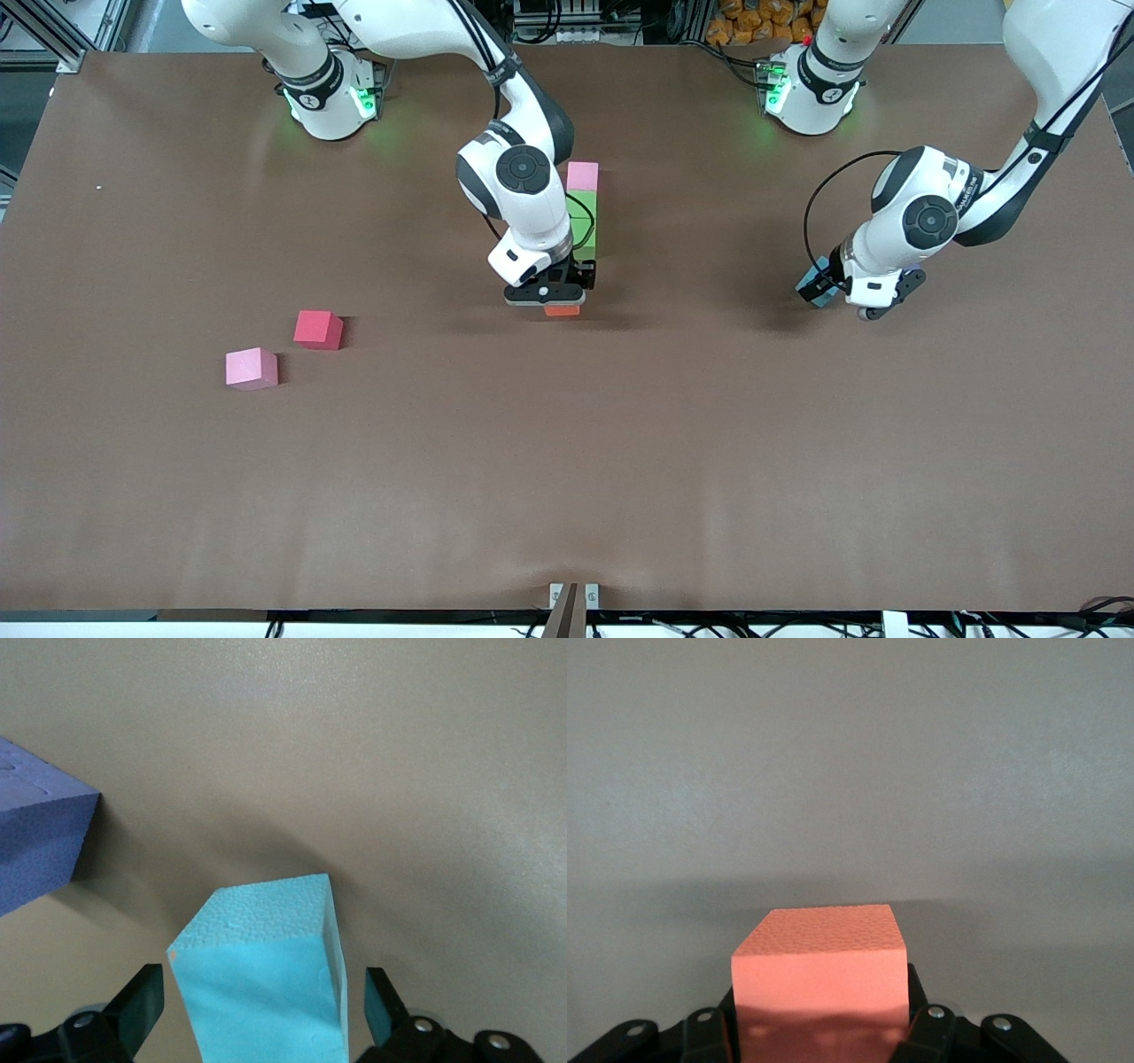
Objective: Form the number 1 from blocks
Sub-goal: 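Place the orange cube below the green cubes while the left gripper grasps the cyan cube, then lift the cyan cube with the left gripper while the right gripper returns to rest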
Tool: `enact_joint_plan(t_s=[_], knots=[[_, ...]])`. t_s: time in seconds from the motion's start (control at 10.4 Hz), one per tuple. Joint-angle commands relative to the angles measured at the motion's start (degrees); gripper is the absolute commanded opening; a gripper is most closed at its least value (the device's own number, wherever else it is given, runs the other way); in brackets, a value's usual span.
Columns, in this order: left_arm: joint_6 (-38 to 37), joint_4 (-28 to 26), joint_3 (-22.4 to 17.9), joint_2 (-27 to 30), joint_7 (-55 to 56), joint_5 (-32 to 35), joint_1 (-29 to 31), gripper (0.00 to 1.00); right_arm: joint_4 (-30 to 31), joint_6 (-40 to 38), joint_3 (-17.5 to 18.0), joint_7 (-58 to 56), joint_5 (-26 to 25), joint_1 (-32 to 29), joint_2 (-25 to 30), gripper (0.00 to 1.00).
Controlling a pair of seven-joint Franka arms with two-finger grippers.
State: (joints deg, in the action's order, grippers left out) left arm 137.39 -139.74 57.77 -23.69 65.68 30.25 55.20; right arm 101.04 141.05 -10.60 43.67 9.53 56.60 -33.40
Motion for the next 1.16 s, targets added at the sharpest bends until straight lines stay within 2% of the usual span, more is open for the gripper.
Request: enact_joint_plan(t_s=[0.0, 0.29, 0.39, 0.48, 0.58, 0.77, 1.06], knots=[[1.2, 0.0, -0.5, -1.1, 0.4, -0.2, 0.4, 1.00, -0.2, 1.0, -0.6, 0.3, 1.5, 2.6, -1.1, 0.66], [1.2, 0.2, -0.5, -2.1, 0.4, -0.2, 0.3, 1.00, 0.3, 0.1, -0.6, 2.2, 1.7, 4.7, -1.1, 0.66], [1.2, 0.3, -0.5, -2.1, 0.5, -0.2, 0.3, 0.73, 1.3, 0.2, -0.2, 2.5, 1.7, 5.2, -1.1, 0.66], [1.1, 0.3, -0.5, -2.1, 0.4, -0.2, 0.1, 0.05, 1.4, 0.2, -0.1, 2.6, 1.7, 5.3, -1.1, 0.66], [1.1, 0.3, -0.5, -2.1, 0.4, -0.2, 0.1, 0.00, 1.4, 0.2, -0.1, 2.6, 1.7, 5.4, -1.3, 0.66], [1.0, 0.6, -0.5, -2.1, 0.1, -0.2, 0.0, 0.00, 1.4, 0.2, -0.1, 2.6, 1.7, 5.8, -1.7, 0.66], [-2.0, 4.9, -0.5, -2.1, -0.6, -0.2, -5.0, 0.00, 1.4, 0.2, -0.1, 2.6, 1.7, 6.2, -2.3, 0.66]])
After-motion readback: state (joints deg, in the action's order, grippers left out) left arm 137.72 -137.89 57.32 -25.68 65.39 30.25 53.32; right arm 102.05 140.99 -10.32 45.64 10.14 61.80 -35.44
